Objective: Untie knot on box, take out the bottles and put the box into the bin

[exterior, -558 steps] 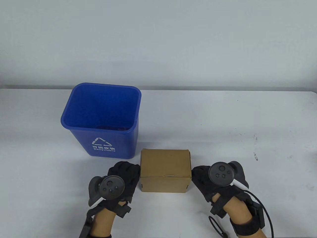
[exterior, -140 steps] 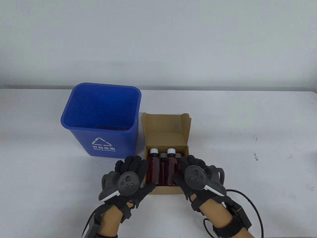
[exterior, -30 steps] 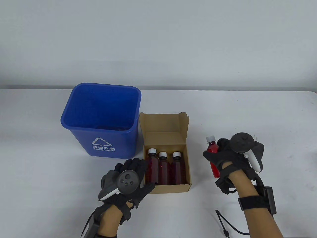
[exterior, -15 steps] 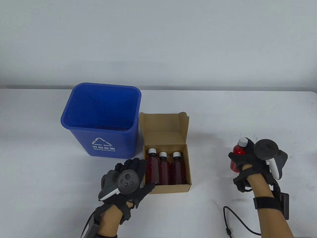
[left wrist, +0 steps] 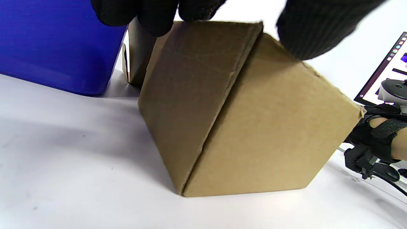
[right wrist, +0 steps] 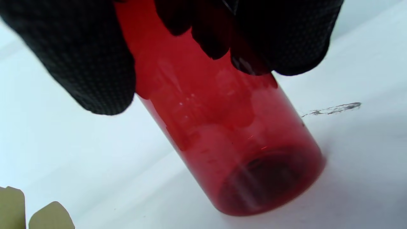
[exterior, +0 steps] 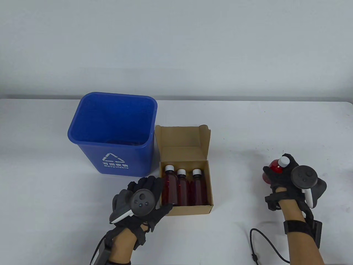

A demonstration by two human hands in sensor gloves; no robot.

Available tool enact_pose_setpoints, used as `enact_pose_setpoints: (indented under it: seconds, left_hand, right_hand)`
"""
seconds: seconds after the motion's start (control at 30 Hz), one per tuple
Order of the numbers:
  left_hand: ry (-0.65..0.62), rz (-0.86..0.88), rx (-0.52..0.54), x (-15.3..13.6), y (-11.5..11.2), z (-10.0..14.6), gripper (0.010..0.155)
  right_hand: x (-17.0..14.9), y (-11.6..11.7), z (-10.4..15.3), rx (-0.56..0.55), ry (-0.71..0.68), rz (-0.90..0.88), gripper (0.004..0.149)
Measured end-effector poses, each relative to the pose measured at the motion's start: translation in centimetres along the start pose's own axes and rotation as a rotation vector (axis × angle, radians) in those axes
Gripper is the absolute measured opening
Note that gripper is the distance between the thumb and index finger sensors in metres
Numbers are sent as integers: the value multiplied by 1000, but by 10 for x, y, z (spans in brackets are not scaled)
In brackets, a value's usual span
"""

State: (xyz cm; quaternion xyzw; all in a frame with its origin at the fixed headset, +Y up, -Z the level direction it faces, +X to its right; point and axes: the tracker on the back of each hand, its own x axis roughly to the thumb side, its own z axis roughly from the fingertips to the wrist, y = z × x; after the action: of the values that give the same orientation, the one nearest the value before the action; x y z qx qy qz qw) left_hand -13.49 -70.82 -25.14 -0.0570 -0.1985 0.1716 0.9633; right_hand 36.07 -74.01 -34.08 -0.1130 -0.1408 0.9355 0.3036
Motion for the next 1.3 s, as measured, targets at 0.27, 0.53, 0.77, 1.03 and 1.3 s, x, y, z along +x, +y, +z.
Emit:
enact_pose_setpoints:
  seconds: [0.27, 0.53, 0.77, 1.03, 1.3]
  left_hand:
    - [1, 1, -1, 0, 1, 0, 93]
    - [-2, 10, -2, 0, 1, 0, 93]
    - [6, 13, -5, -1, 1, 0, 93]
    - [12, 21, -12, -3, 2, 1, 93]
    - [10, 20, -14, -4, 2, 1, 93]
  right_hand:
    - [-2, 3, -1, -2, -31, 19, 84]
    - [-8, 5, -8, -20, -36, -28, 84]
    - [-12, 5, -17, -14, -19, -20, 85]
    - [-13, -6, -17, 1, -42, -16, 90]
    - [-2, -38, -4, -76, -75, -114, 90]
